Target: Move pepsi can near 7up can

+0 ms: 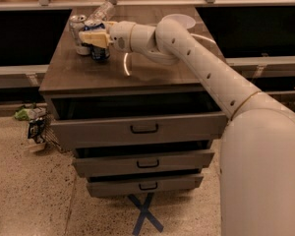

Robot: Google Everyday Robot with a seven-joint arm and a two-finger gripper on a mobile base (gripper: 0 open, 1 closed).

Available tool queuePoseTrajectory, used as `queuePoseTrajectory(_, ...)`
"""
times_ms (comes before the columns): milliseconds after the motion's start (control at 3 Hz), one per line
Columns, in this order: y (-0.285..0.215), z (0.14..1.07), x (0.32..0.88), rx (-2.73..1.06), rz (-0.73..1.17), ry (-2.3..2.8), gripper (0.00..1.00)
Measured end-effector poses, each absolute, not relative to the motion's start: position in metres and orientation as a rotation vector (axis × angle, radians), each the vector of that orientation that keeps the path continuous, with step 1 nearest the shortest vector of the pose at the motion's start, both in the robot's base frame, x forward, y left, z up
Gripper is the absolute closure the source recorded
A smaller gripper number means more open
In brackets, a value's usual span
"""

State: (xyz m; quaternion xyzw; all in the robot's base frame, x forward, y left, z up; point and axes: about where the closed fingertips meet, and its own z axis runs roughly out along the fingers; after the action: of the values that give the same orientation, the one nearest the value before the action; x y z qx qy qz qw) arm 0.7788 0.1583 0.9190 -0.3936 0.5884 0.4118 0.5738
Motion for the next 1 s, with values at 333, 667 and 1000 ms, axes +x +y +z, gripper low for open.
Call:
queuePoseTrajectory(333, 0.144, 0.916, 0.777, -0.926, 0.944, 1.39, 0.0)
queuePoseTrajectory(667, 0.104, 0.919, 0.775, -0.925, 0.889, 1.412, 0.0)
queuePoseTrajectory(1000, 0.034, 0.924, 0.767, -0.929, 0.813, 1.443, 0.0)
